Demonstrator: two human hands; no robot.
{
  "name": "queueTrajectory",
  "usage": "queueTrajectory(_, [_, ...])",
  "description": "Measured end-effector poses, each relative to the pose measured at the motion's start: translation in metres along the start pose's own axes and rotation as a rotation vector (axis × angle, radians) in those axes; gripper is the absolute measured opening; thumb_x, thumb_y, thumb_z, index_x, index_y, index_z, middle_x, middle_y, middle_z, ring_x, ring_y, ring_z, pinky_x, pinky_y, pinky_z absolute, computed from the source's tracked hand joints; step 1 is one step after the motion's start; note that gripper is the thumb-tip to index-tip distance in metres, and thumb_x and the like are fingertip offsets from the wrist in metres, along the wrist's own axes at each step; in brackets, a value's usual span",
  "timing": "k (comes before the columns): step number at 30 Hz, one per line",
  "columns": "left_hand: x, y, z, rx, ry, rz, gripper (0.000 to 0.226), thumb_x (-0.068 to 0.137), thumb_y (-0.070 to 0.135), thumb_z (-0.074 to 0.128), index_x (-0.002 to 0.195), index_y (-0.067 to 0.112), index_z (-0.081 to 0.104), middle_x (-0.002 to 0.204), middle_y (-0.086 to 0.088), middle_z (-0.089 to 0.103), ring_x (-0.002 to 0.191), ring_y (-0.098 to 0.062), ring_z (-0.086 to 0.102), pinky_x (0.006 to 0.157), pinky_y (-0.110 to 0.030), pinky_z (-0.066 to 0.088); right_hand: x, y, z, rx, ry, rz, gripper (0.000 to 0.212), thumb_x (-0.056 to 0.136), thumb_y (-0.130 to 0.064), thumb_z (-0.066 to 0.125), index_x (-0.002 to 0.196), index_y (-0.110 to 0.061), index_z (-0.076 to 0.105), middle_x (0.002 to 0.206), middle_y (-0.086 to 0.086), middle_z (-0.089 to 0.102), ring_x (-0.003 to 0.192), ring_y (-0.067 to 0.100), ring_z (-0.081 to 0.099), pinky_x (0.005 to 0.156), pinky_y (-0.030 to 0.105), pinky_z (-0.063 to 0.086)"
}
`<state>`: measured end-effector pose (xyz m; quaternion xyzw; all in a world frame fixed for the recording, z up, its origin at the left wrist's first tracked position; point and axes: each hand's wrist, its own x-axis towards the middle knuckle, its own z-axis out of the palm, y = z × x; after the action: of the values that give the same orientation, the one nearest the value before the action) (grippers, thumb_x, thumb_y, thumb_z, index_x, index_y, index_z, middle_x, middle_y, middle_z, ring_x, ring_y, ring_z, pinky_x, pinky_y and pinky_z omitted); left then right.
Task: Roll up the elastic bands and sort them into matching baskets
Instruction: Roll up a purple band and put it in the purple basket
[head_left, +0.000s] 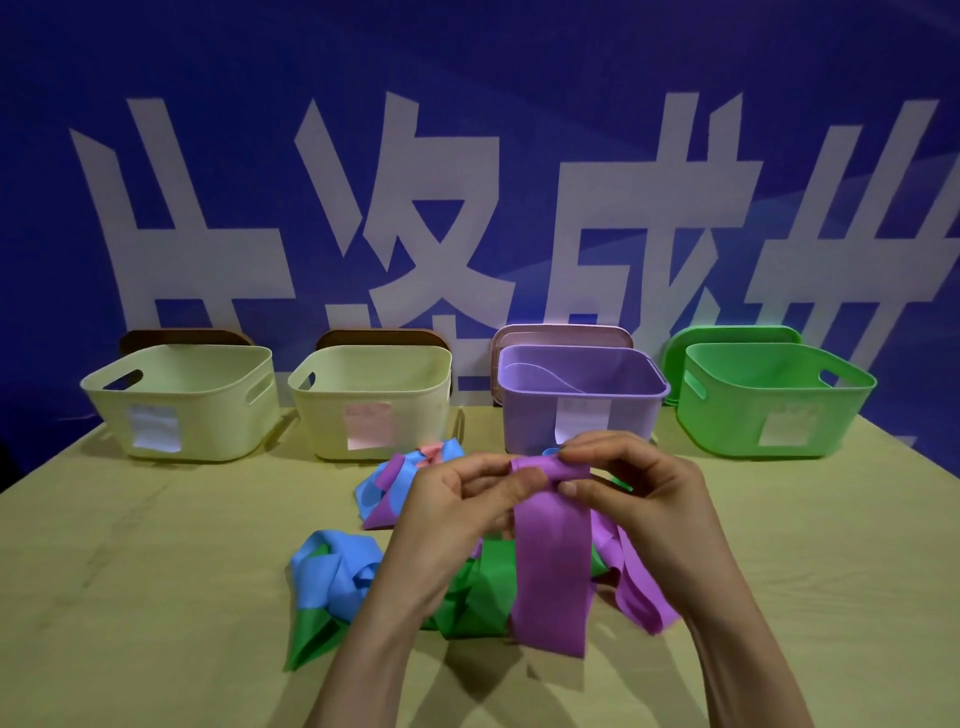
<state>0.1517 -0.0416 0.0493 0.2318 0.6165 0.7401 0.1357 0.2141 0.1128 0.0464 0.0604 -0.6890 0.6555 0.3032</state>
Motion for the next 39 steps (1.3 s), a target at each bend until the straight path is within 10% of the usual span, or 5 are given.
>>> queueTrajectory(7, [0.0, -0.002, 0.002, -0.043, 0.05, 0.075, 0.017, 0.072, 0.006, 0.068, 0.088, 0.01, 0.072, 0.075, -0.001, 0.074, 0.07, -0.009, 0.068, 0.064, -0.02, 0.054, -0.004, -0.002, 0.002, 0.01, -0.081, 0.128, 0.042, 0.066, -0.016, 0.074, 0.107, -0.016, 0.068, 0.105, 0.004, 0.071, 0.098, 0.013, 0.067, 0.082, 0.023, 0.054])
queueTrajectory(11, [0.0, -0.002, 0.003, 0.017, 0.044, 0.163, 0.022, 0.066, 0.011, 0.072, 0.087, 0.013, 0.072, 0.08, 0.003, 0.075, 0.078, -0.006, 0.069, 0.072, -0.016, 0.052, -0.005, -0.004, 0.004, -0.133, -0.105, 0.178, 0.025, 0.074, -0.039, 0.064, 0.09, -0.024, 0.074, 0.088, 0.0, 0.074, 0.084, 0.009, 0.065, 0.08, 0.028, 0.051])
queueTrajectory(18, [0.0, -0.004, 0.006, -0.056, -0.011, 0.051, 0.041, 0.065, 0.023, 0.079, 0.103, 0.023, 0.065, 0.087, 0.002, 0.074, 0.081, -0.011, 0.067, 0.072, -0.027, 0.052, 0.0, -0.005, 0.006, -0.019, -0.017, 0.14, 0.019, 0.074, -0.029, 0.064, 0.084, -0.016, 0.073, 0.078, -0.003, 0.071, 0.073, 0.004, 0.061, 0.068, 0.015, 0.048])
queueTrajectory(27, [-0.002, -0.004, 0.01, -0.065, 0.0, -0.013, 0.013, 0.063, 0.018, 0.071, 0.074, 0.02, 0.078, 0.079, -0.003, 0.074, 0.073, -0.01, 0.069, 0.062, -0.022, 0.055, -0.001, -0.008, 0.003, 0.074, -0.026, 0.156, 0.025, 0.074, -0.022, 0.065, 0.095, -0.011, 0.072, 0.087, 0.002, 0.073, 0.081, 0.009, 0.065, 0.073, 0.018, 0.051])
queueTrajectory(39, [0.002, -0.001, 0.004, 0.096, -0.108, 0.084, 0.037, 0.066, 0.009, 0.081, 0.101, 0.016, 0.073, 0.101, -0.011, 0.073, 0.092, -0.018, 0.068, 0.086, -0.04, 0.053, -0.003, -0.015, -0.002, 0.035, -0.023, 0.088, 0.028, 0.067, 0.002, 0.071, 0.091, -0.011, 0.073, 0.088, -0.001, 0.076, 0.083, 0.005, 0.069, 0.072, 0.013, 0.051])
